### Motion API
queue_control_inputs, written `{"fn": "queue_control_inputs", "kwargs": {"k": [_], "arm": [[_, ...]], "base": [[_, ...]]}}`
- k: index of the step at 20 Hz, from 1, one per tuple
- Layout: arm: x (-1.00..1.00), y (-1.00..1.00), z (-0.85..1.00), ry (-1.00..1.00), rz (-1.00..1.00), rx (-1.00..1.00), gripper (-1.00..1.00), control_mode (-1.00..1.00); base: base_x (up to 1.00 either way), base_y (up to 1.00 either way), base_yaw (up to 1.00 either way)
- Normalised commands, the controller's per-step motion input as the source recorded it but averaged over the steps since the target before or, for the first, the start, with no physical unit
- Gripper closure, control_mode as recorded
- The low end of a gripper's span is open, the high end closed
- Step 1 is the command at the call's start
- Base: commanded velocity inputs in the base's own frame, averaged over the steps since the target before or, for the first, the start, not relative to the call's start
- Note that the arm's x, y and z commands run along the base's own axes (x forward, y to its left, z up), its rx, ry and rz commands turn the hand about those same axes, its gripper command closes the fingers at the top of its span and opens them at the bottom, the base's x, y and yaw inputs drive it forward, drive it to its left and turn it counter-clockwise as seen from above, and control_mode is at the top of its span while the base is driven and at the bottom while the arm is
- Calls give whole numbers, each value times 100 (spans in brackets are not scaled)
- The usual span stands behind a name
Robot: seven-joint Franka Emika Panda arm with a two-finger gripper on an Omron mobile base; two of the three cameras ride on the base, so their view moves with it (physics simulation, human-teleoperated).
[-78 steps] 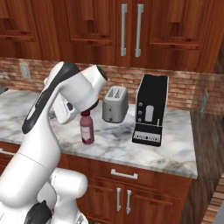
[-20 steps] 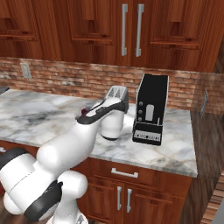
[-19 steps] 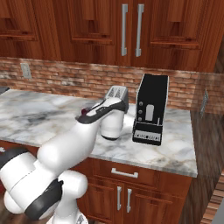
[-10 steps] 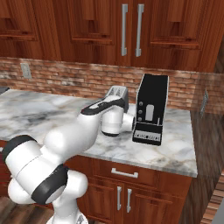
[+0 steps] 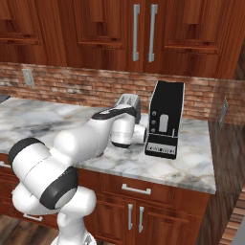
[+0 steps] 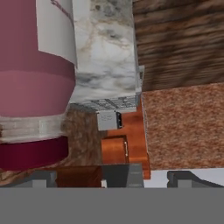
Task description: There is a wine glass and glass cup on the dining counter. Place the wine bottle next to the wine glass and the juice bottle next to the glass cup.
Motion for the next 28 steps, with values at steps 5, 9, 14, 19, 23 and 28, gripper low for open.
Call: {"fn": "queue_control_inputs", "kwargs": {"k": [5,9,14,19,23,28], "arm": [[18,0,-2,2,0,0,-100,-100],[4,-1,0,0,0,0,-100,-100],[0,0,0,0,0,0,-100,-100],[0,0,0,0,0,0,-100,-100],[-6,-3,6,-6,0,0,-100,-100],[-9,-2,4,-6,0,0,-100,-100]], "base": [[0,0,0],[0,0,0],[0,0,0],[0,0,0],[0,0,0],[0,0,0]]}}
